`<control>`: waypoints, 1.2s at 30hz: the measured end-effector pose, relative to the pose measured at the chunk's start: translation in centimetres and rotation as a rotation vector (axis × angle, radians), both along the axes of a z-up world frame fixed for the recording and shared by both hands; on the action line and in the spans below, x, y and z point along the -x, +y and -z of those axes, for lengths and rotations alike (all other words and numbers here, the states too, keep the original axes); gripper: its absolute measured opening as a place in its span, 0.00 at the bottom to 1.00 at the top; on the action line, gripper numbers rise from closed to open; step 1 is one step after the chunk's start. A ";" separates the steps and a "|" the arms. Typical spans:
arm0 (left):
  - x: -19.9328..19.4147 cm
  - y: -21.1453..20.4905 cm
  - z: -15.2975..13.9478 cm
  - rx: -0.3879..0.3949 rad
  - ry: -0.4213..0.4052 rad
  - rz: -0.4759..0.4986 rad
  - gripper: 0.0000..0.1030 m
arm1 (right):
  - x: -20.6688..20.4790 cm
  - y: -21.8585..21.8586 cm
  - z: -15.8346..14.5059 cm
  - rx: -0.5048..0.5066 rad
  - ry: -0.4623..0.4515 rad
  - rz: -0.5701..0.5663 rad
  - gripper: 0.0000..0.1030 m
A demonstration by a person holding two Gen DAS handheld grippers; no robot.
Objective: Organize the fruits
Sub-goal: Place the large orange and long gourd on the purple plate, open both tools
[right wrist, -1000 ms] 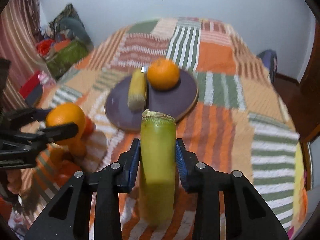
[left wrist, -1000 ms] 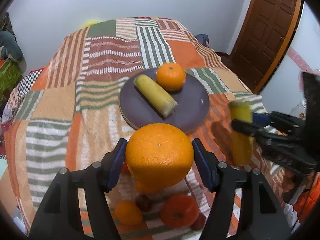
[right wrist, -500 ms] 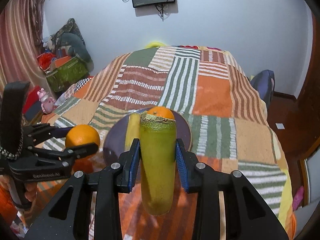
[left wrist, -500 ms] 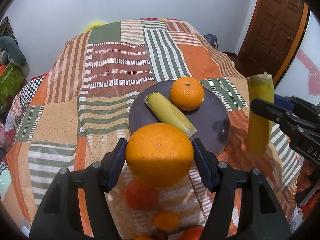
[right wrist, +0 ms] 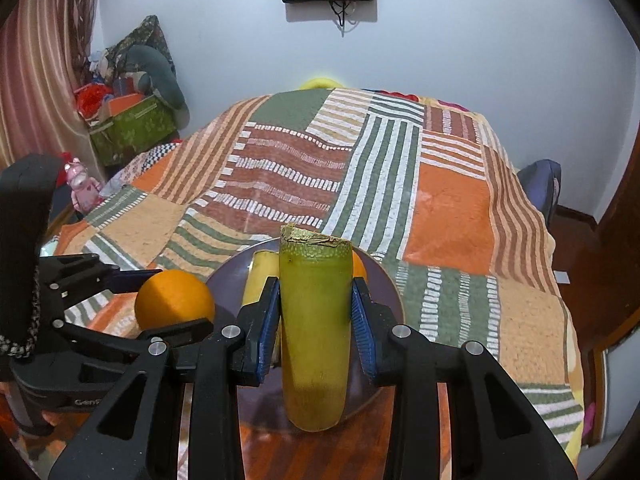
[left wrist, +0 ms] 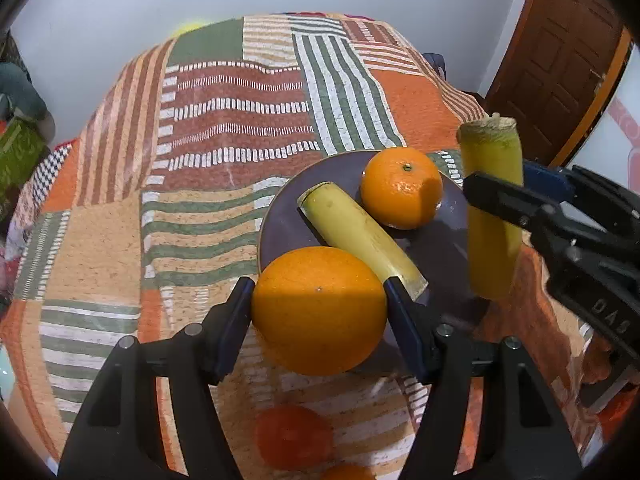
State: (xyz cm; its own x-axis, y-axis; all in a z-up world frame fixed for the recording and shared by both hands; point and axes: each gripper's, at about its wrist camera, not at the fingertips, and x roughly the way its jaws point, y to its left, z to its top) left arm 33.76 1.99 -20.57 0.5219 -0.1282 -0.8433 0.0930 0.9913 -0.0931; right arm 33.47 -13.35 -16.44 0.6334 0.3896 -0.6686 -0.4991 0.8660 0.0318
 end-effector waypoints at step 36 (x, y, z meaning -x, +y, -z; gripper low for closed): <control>3.9 1.8 -4.6 0.026 -0.083 -0.051 0.71 | 2.9 -0.4 -2.1 -0.020 0.037 -0.035 0.41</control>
State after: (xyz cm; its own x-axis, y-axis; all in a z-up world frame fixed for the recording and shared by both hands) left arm 29.84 3.84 -15.97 0.5960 -0.1205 -0.7939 0.0506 0.9923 -0.1127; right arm 30.53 -13.77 -14.33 0.5946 0.4245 -0.6829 -0.5270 0.8472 0.0677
